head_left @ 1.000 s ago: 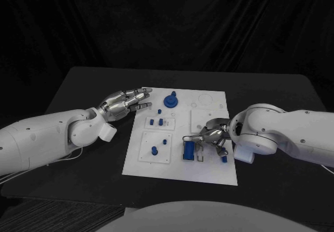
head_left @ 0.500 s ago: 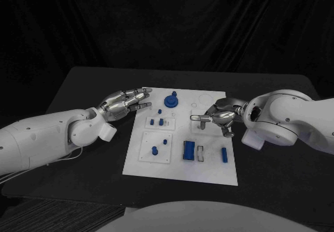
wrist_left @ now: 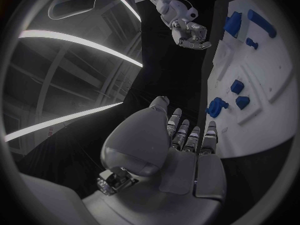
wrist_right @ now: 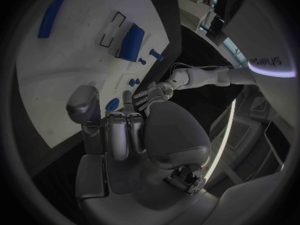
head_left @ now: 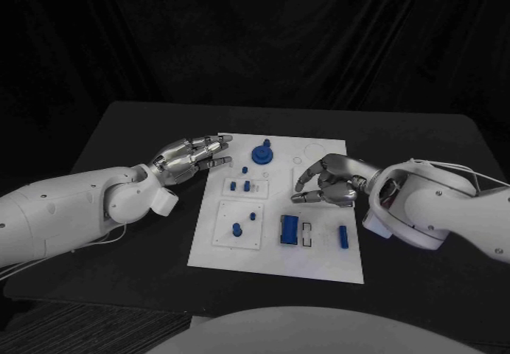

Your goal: Assemble the parts on the task board

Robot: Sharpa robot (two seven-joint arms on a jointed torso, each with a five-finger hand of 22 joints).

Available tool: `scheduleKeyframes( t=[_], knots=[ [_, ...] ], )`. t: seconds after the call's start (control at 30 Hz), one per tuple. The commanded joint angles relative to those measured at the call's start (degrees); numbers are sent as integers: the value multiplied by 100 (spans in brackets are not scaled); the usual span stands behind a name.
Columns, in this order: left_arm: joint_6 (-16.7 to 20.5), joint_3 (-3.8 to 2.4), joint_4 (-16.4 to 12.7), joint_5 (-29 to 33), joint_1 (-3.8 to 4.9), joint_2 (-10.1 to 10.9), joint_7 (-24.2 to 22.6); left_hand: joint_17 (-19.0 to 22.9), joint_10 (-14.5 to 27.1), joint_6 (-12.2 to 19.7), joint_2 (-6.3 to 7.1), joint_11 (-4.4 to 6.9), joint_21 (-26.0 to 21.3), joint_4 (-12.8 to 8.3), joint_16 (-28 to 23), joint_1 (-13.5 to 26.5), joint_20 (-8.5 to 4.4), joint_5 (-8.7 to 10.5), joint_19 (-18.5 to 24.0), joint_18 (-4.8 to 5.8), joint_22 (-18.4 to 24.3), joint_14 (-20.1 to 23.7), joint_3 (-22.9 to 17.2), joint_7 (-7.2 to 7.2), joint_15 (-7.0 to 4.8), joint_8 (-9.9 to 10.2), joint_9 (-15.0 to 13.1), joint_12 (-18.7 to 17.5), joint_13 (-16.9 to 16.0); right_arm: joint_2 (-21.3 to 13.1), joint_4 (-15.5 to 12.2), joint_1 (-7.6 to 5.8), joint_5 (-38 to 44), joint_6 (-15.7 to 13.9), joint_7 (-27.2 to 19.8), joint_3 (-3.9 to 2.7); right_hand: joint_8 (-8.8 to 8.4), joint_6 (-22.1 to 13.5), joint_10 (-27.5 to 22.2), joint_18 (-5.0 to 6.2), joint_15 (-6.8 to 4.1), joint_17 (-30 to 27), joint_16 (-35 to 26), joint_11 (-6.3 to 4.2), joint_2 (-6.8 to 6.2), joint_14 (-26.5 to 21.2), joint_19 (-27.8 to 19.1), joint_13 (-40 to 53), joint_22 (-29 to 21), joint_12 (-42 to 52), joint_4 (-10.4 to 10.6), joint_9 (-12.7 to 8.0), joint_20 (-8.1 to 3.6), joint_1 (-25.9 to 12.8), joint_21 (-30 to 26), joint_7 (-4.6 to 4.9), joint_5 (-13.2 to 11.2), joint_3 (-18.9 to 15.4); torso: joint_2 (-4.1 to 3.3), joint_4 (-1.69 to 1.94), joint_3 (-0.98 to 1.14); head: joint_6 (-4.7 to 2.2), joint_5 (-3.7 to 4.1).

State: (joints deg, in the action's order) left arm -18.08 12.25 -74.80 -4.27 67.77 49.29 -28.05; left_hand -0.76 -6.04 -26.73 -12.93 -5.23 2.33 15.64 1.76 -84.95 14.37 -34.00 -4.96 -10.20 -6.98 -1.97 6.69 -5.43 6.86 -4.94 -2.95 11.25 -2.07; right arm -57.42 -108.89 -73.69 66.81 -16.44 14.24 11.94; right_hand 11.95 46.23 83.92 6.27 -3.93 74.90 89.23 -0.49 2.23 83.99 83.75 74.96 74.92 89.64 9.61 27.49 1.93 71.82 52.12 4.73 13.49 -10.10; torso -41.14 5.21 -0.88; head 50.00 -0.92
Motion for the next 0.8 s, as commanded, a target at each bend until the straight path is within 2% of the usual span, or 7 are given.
scheduleKeyframes(
  t=[0.03, 0.07, 0.1, 0.23, 0.43, 0.7, 0.8],
  knots=[
    [-70, -5, -19, 21, -13, 10, -86, -5, 0, -25, 3, -31, -6, 14, 29, -3, 11, -13, -9, -24, -4, 1, -31, -7, 30, -25, -8, 27, -6, -47, -183, 173, 2513, -812, -87, -3, 91, -83, 608, -7, -64, 1357, 21, -97, -381, 570, 9, 1504, 675, 36, 123, -52, -55, 60, -34, -39, -138, 328, -3, -3, 0, 0, -3],
    [-75, -5, -19, 21, -15, 14, -87, -5, 0, -25, 3, -31, -6, 14, 29, -3, 11, -13, -9, -24, -4, 1, -31, -7, 30, -25, -8, 27, -6, -58, -232, 225, 2790, -878, -9, -3, 179, -160, 608, 3, -65, 1339, 15, -80, -576, 566, 8, 1504, 668, 36, 263, -21, -78, 31, -62, -82, -204, 511, -3, -4, 1, 0, -4],
    [-82, -5, -20, 21, -19, 20, -87, -5, 0, -18, 4, -34, -6, 11, 28, -8, 12, -20, -8, -24, -1, 2, -35, -7, 30, -24, -7, 28, -6, -72, -307, 302, 3198, -948, 133, -3, 453, -283, 608, -21, -87, 1309, 3, -104, -896, 560, 12, 1504, 659, 36, 608, 114, -53, -10, -104, -33, -270, 872, -3, -5, 2, 0, -2],
    [-95, -5, -21, 21, -35, 29, -84, -5, 1, -14, 3, -37, -7, 7, 27, -14, 12, -26, -6, -24, 2, 2, -39, -5, 31, -24, -7, 27, -5, -101, -455, 467, 3853, -875, 510, -3, 1195, -932, 608, 12, -64, 1218, -32, -38, -1280, 541, -1, 1504, 615, 36, 731, 593, -46, -309, -327, -16, -625, 948, -1, 0, 0, 0, 13],
    [-107, -5, -18, 21, -54, 35, -82, -4, 1, -14, 2, -39, -7, 4, 27, -20, 12, -31, -6, -24, 3, 3, -44, -6, 32, -25, -7, 28, -5, -79, -566, 705, 4305, -712, 837, -3, 1965, -1508, 608, 33, -41, 1138, -64, -10, -1414, 525, -5, 1504, 578, 36, 741, 1025, -25, -609, -520, 15, -993, 808, -4, -4, 3, 0, 36],
    [-124, -5, -14, 21, -74, 42, -68, -5, 3, -7, -3, -46, -7, -6, 30, -36, 15, -46, -7, -23, 3, 0, -59, -5, 39, -26, -6, 29, -4, -18, -631, 919, 4546, -444, 1211, -3, 2553, -2150, 608, 84, -22, 1017, -116, 16, -1524, 499, -55, 1504, 484, 36, 746, 1293, -8, -807, -945, 46, -1035, 677, 3, -2, 0, 0, 44],
    [-131, -5, -14, 21, -81, 47, -59, -5, 3, -7, -3, -46, -7, -6, 30, -36, 15, -46, -7, -23, 3, 0, -59, -5, 39, -26, -6, 29, -4, 24, -628, 956, 4633, -213, 1407, -3, 3010, -2453, 608, 114, -11, 946, -150, 36, -1589, 483, -92, 1504, 409, 36, 734, 1505, 8, -861, -1225, 60, -1041, 584, 3, 2, -4, 0, 45]
  ],
)
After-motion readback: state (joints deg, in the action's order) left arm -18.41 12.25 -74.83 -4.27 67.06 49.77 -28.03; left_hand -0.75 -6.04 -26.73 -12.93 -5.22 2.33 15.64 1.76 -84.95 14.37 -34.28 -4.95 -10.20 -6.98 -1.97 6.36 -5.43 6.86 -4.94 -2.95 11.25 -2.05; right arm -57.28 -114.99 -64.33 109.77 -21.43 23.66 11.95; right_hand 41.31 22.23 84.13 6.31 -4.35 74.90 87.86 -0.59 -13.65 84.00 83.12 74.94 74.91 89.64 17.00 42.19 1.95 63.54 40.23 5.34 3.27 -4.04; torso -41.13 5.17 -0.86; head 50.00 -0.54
